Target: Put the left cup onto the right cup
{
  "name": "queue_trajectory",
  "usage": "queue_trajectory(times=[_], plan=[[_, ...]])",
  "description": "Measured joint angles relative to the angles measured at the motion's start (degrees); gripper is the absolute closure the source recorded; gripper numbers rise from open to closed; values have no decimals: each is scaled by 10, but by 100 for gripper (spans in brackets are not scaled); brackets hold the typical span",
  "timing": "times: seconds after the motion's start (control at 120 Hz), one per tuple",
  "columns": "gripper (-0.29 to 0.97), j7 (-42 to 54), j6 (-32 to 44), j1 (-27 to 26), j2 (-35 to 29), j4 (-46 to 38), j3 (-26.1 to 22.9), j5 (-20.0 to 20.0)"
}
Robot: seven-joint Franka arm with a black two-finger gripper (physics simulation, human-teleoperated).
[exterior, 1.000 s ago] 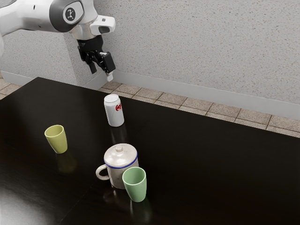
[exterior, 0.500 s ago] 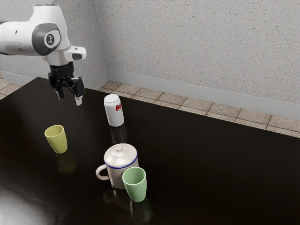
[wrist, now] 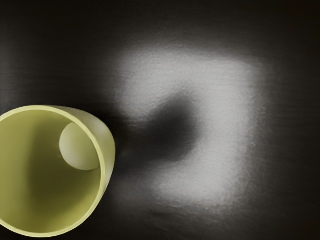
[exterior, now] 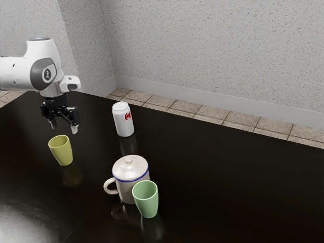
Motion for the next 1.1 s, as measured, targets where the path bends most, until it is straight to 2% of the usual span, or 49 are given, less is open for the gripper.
queue_trajectory(times=[0.608, 0.767, 0.842, 0.958, 1.1], plan=[[0, -11, 97, 22, 121, 8, -1, -29], [40, -12, 104, 22, 123, 6, -1, -33], [54, -12, 106, 24, 123, 5, -1, -34], [66, -13, 107, 30, 123, 5, -1, -34], [73, -13, 108, 31, 123, 5, 0, -35]])
